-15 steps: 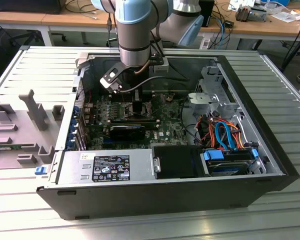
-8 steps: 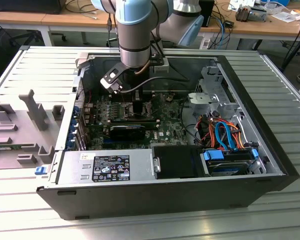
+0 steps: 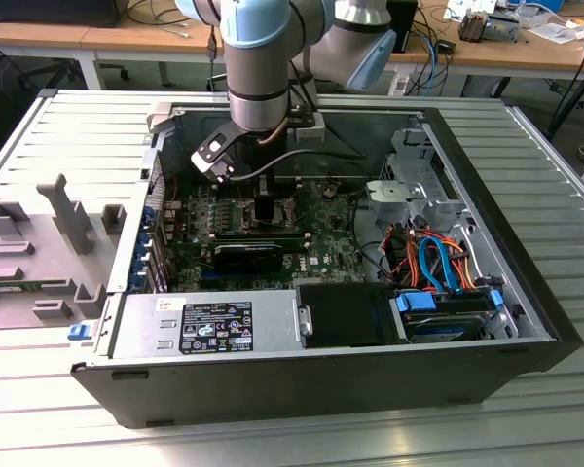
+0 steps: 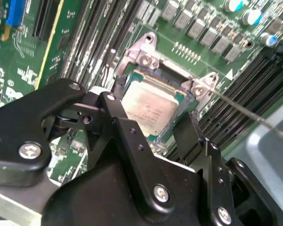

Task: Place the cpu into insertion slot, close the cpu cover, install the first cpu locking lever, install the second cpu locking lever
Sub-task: 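Place the cpu into insertion slot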

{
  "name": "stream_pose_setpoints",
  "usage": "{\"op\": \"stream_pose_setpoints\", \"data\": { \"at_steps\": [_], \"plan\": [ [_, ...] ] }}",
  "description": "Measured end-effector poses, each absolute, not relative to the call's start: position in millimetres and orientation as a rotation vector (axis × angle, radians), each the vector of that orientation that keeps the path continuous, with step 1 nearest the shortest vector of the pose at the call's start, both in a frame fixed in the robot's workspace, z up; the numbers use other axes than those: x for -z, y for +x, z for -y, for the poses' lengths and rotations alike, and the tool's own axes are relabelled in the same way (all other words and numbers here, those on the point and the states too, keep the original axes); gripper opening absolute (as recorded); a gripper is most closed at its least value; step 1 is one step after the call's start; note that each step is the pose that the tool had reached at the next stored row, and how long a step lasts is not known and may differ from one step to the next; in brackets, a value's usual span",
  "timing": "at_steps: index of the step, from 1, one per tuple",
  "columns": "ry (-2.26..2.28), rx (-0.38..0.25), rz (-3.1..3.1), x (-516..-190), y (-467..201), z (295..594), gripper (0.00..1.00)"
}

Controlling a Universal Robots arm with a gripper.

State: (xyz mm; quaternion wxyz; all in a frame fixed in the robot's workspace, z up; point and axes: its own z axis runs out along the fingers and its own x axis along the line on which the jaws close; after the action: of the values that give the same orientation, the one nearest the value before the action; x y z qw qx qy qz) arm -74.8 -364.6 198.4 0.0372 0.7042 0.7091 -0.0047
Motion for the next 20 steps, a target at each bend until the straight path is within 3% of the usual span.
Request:
{"op": "stream_pose_setpoints", "data": {
  "at_steps": [20],
  "plan": [
    [2.178,0.0,-2.192,-209,-66,358,0.68]
  ]
}}
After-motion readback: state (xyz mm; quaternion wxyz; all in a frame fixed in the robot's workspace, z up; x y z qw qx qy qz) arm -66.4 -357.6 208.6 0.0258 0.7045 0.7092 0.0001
